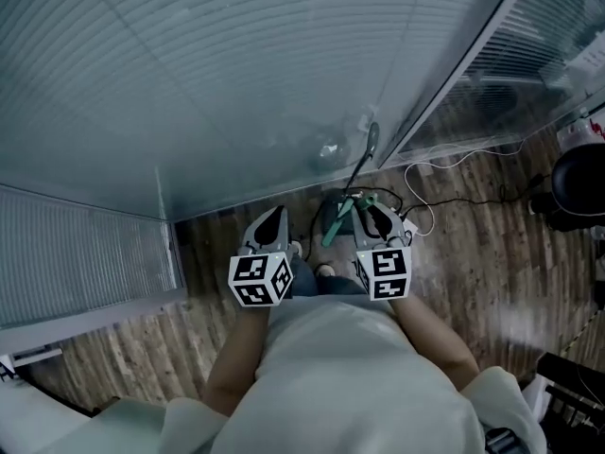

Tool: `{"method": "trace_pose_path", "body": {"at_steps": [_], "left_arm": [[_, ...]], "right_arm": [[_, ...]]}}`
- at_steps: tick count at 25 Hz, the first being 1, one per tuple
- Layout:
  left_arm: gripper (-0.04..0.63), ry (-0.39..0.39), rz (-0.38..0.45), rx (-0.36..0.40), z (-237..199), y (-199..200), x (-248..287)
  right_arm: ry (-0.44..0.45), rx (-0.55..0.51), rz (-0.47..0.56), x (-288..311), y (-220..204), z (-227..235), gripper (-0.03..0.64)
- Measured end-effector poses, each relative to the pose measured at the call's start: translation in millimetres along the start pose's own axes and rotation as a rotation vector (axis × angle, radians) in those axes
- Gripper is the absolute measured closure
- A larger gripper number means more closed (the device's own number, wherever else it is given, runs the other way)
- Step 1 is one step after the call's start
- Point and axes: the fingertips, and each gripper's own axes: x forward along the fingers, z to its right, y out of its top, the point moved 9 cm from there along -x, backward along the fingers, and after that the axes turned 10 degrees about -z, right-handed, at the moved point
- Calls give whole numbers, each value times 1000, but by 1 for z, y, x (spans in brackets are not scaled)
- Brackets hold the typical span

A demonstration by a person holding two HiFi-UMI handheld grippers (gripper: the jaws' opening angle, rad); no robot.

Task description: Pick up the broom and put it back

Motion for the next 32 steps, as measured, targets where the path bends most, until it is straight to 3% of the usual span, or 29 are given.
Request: {"method": "trace_pose_path", "body": {"at_steps": [15,19,32], "left_arm": [[588,195,82,-140,-38,-44,-67],[588,238,117,-173,-60,-64,-90],[588,350,144,-252,-149,-74,-150]], "right_arm": [[204,-133,-17,14,-6,-65,520],[250,-186,-9,19,-13,-98,520],[384,-285,-6,59,25,-203,520]]}}
